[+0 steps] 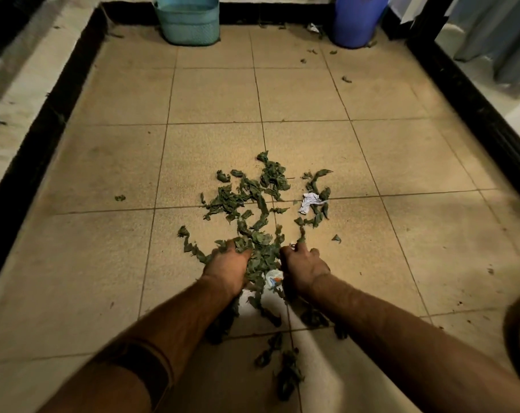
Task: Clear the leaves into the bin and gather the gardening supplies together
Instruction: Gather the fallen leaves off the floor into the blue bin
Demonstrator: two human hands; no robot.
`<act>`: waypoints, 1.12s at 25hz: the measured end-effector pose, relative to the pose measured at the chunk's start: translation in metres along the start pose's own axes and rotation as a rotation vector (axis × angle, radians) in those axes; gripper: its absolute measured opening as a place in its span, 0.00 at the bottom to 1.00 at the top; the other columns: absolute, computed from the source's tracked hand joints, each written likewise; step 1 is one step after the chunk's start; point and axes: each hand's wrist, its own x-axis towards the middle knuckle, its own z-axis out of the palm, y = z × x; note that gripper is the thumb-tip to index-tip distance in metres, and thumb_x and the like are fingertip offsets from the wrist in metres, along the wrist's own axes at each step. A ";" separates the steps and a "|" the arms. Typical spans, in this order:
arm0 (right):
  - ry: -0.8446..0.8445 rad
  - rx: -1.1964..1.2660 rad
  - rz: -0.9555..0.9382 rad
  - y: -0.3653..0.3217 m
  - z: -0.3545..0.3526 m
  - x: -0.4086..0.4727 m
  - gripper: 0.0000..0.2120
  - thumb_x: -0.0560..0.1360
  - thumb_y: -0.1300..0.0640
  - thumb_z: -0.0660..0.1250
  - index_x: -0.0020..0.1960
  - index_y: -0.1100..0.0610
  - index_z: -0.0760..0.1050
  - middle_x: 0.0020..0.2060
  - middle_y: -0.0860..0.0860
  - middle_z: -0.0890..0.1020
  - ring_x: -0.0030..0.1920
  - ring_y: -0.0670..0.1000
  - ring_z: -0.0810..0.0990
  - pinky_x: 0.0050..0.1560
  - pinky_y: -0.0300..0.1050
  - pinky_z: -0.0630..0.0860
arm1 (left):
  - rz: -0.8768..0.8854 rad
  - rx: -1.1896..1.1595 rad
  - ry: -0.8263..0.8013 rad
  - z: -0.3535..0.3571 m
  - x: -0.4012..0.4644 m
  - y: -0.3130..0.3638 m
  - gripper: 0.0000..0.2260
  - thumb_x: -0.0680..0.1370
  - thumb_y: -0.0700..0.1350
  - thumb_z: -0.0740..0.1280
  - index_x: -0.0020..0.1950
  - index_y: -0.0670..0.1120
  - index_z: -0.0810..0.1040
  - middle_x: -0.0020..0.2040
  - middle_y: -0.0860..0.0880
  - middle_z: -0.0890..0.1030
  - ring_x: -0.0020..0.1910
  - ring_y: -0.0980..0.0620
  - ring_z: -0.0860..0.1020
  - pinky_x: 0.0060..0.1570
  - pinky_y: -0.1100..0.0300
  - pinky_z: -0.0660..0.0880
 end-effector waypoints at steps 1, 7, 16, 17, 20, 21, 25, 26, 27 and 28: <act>0.018 0.000 -0.034 0.000 0.000 -0.003 0.33 0.70 0.59 0.78 0.71 0.55 0.68 0.70 0.59 0.67 0.64 0.61 0.74 0.59 0.58 0.81 | 0.022 0.012 0.048 0.003 -0.003 0.001 0.29 0.81 0.39 0.66 0.79 0.54 0.62 0.80 0.41 0.58 0.74 0.37 0.67 0.68 0.46 0.74; 0.104 0.140 -0.033 0.005 -0.012 -0.008 0.16 0.74 0.61 0.74 0.61 0.55 0.77 0.56 0.54 0.81 0.54 0.53 0.81 0.56 0.50 0.82 | 0.071 -0.109 0.173 -0.007 -0.017 -0.010 0.13 0.81 0.41 0.65 0.64 0.51 0.78 0.55 0.50 0.79 0.53 0.51 0.79 0.59 0.55 0.78; 0.277 0.310 0.065 0.027 -0.082 -0.004 0.19 0.74 0.68 0.71 0.63 0.57 0.80 0.58 0.59 0.83 0.58 0.58 0.81 0.60 0.53 0.81 | 0.113 -0.208 0.413 -0.069 -0.010 -0.032 0.22 0.80 0.37 0.66 0.72 0.54 0.74 0.64 0.47 0.80 0.60 0.50 0.80 0.64 0.56 0.76; 0.285 0.311 0.071 0.029 -0.083 -0.003 0.17 0.74 0.69 0.71 0.62 0.58 0.80 0.57 0.59 0.83 0.57 0.58 0.82 0.59 0.52 0.81 | 0.119 -0.214 0.401 -0.071 -0.009 -0.032 0.22 0.80 0.37 0.66 0.72 0.54 0.74 0.64 0.47 0.80 0.59 0.50 0.80 0.62 0.57 0.77; 0.300 0.339 0.082 0.027 -0.090 0.002 0.16 0.75 0.68 0.71 0.61 0.58 0.80 0.56 0.58 0.83 0.56 0.57 0.82 0.59 0.52 0.81 | 0.136 -0.219 0.376 -0.077 -0.001 -0.031 0.22 0.80 0.38 0.67 0.72 0.54 0.74 0.65 0.47 0.80 0.57 0.51 0.81 0.59 0.60 0.77; 0.309 0.352 0.083 0.026 -0.094 0.004 0.16 0.75 0.68 0.71 0.61 0.57 0.80 0.56 0.58 0.83 0.57 0.57 0.82 0.60 0.52 0.81 | 0.138 -0.215 0.369 -0.079 0.002 -0.030 0.23 0.80 0.38 0.67 0.73 0.55 0.73 0.65 0.47 0.80 0.57 0.51 0.81 0.59 0.59 0.77; 0.294 0.366 0.104 0.020 -0.112 0.013 0.18 0.76 0.69 0.71 0.63 0.57 0.79 0.59 0.57 0.82 0.59 0.57 0.82 0.61 0.55 0.81 | 0.126 -0.154 0.315 -0.089 0.010 -0.026 0.24 0.80 0.39 0.67 0.75 0.56 0.71 0.65 0.47 0.80 0.56 0.50 0.81 0.58 0.57 0.79; 0.300 0.360 0.114 0.019 -0.117 0.014 0.18 0.76 0.68 0.71 0.64 0.57 0.79 0.59 0.58 0.82 0.59 0.57 0.82 0.60 0.55 0.81 | 0.119 -0.143 0.311 -0.092 0.010 -0.026 0.23 0.81 0.40 0.67 0.74 0.55 0.72 0.65 0.47 0.80 0.57 0.50 0.80 0.58 0.57 0.78; 0.313 0.352 0.121 0.019 -0.125 0.013 0.18 0.76 0.68 0.71 0.64 0.56 0.79 0.59 0.58 0.82 0.58 0.57 0.82 0.60 0.55 0.81 | 0.113 -0.145 0.320 -0.098 0.008 -0.026 0.21 0.81 0.40 0.66 0.73 0.55 0.73 0.65 0.48 0.80 0.58 0.51 0.80 0.60 0.57 0.78; 0.330 0.348 0.123 0.018 -0.135 0.011 0.18 0.77 0.67 0.70 0.64 0.56 0.79 0.58 0.58 0.82 0.58 0.57 0.82 0.59 0.54 0.81 | 0.110 -0.160 0.337 -0.106 0.005 -0.026 0.20 0.81 0.40 0.66 0.72 0.55 0.74 0.66 0.48 0.80 0.59 0.51 0.80 0.61 0.57 0.77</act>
